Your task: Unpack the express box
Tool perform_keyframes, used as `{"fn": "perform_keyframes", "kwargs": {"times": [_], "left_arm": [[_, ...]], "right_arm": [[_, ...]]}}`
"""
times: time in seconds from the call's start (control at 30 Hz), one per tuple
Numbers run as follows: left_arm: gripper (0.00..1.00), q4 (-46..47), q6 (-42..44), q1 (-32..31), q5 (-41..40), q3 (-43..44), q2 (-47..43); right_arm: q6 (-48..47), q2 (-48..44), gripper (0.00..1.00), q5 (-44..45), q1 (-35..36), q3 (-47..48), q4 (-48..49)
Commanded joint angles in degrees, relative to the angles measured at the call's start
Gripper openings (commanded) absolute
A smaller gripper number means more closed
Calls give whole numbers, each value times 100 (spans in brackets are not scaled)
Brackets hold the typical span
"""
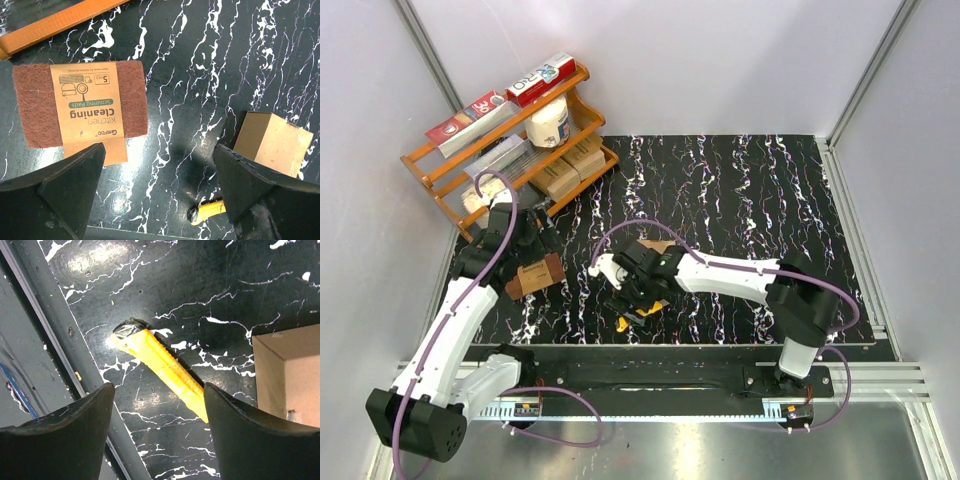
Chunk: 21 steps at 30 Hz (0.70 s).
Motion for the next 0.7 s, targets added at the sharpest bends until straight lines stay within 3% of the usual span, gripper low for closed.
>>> {"fn": "perform_keyframes", "kwargs": {"times": [0.0, 0.67], "left_arm": [[95, 141, 9, 136, 379, 24, -54], [98, 378, 150, 541, 1259, 218, 394]], "right_arm": [[-429, 206, 76, -3, 152, 348, -186], [-711, 821, 56, 1368, 600, 190, 174]]}}
